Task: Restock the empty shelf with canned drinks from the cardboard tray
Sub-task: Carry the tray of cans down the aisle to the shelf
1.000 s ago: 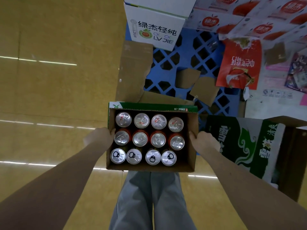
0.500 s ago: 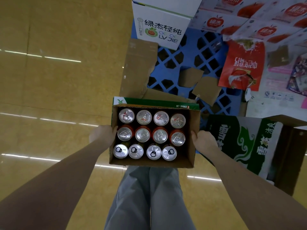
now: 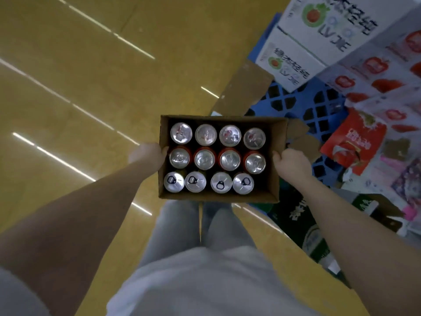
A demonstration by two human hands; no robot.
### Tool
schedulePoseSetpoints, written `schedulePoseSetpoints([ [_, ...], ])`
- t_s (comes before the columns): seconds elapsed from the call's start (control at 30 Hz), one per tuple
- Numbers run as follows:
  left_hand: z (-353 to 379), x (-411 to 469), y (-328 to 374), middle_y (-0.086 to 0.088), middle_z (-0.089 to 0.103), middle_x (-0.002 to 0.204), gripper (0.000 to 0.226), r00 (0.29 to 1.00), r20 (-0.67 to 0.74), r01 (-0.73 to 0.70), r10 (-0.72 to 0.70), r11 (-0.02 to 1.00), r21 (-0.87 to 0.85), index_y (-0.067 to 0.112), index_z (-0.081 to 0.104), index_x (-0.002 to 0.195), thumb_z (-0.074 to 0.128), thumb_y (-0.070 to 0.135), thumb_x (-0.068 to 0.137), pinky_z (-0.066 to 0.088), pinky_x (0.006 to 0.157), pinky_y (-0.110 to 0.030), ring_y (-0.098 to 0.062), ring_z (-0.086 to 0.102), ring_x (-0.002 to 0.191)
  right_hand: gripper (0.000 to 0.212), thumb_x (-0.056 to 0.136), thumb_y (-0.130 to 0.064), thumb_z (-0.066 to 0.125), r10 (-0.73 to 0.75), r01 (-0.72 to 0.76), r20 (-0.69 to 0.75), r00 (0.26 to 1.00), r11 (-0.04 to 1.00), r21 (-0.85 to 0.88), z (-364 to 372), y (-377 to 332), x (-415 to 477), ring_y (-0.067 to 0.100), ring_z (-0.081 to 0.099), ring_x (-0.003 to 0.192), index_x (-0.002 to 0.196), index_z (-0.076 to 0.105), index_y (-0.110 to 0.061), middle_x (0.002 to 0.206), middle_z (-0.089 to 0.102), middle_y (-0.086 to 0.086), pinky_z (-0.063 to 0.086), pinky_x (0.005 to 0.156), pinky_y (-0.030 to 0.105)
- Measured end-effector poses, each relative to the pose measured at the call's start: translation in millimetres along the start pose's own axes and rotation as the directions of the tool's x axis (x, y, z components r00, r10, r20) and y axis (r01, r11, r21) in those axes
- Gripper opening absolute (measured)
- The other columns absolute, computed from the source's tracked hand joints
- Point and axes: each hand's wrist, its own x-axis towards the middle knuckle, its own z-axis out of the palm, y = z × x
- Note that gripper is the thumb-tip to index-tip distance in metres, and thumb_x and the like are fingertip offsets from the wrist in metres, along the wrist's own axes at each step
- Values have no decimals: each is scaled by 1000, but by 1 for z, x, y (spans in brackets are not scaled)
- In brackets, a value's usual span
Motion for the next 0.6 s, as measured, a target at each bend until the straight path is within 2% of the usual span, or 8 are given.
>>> schedulePoseSetpoints([
  [0.07,-8,-11,-33,-16,60,92,43,999,-4,40,-41,997,-71,5,55,85,33,40,98,40,67,-34,-34,55,82,39,99,-31,37,-58,57,-12,998,997,-53,-16,-38,-6,34,57,83,77,51,-3,81,52,15,35,63,31],
  [0.13,-15,-21,-83,-15,58,89,41,992,9,124,-124,980,-154,8,52,82,34,41,97,42,68,-34,-32,54,81,37,99,-32,37,-134,133,-4,991,985,-112,-25,-93,-12,33,55,81,76,48,-4,86,57,17,35,62,32],
  [0.23,-19,-24,-153,-14,56,89,44,979,32,204,-203,942,-265,4,57,92,35,42,96,47,74,-37,-34,58,89,38,99,-33,36,-201,199,8,980,960,-199,-29,-172,-18,30,51,78,83,54,-4,98,62,20,35,60,31],
  [0.3,-28,-23,-204,-13,54,86,47,970,40,239,-239,918,-315,0,58,98,36,42,96,46,76,-38,-35,59,91,39,99,-33,36,-239,237,24,971,939,-250,-27,-233,-21,32,55,84,93,58,-2,102,61,19,35,61,30],
  [0.33,-32,-23,-228,-14,54,87,47,964,46,261,-261,907,-330,0,58,100,36,41,97,45,78,-38,-37,59,94,38,99,-33,35,-263,264,40,964,925,-273,-26,-261,-24,32,55,84,91,57,-3,102,61,19,36,62,30],
  [0.4,-42,-27,-283,-18,59,97,44,949,49,307,-311,880,-363,2,58,103,35,40,97,44,79,-37,-38,59,100,34,99,-33,35,-321,326,68,945,894,-309,-23,-326,-33,28,49,78,85,51,-7,94,58,15,36,63,30],
  [0.47,-56,-28,-342,-21,62,107,46,936,34,335,-350,856,-395,1,59,105,34,40,98,43,76,-35,-38,58,101,32,99,-33,35,-374,384,96,923,866,-319,-18,-399,-37,26,46,78,87,51,-8,90,54,11,37,65,30],
  [0.6,-85,-33,-448,-22,60,113,46,876,37,447,-481,780,-438,-1,58,110,34,37,98,44,82,-37,-38,56,106,36,99,-30,36,-499,512,131,857,789,-340,-2,-538,-38,30,52,85,105,58,-2,103,59,15,36,69,29],
])
